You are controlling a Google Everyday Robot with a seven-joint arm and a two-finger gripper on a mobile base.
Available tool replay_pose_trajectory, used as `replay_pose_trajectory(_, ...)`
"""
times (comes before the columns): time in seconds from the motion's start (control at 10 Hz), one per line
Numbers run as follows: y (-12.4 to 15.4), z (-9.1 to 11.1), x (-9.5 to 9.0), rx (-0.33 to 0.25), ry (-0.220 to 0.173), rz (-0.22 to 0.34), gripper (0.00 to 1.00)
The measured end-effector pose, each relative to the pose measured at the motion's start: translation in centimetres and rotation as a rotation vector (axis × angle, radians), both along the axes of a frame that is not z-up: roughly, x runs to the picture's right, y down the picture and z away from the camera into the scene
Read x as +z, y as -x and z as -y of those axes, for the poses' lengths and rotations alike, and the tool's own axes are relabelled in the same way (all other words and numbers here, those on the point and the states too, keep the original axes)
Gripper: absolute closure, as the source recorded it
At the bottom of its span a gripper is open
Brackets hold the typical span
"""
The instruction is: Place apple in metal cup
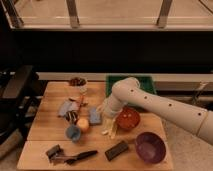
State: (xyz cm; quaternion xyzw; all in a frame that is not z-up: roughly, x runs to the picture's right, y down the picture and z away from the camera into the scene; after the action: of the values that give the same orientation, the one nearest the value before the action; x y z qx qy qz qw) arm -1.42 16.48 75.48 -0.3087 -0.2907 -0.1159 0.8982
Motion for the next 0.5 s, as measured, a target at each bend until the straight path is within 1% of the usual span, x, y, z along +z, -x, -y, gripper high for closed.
replay_pose_trajectory(0.2,1.4,-0.4,1.4,0.033,0.013,0.030,0.35)
replay_pose_trajectory(0.4,4.4,-1.0,3.3,0.073,0.042,0.070,0.35)
replay_pose_trajectory(0.5,5.2,-1.3,4.0,0.093,0.060,0.087,0.35)
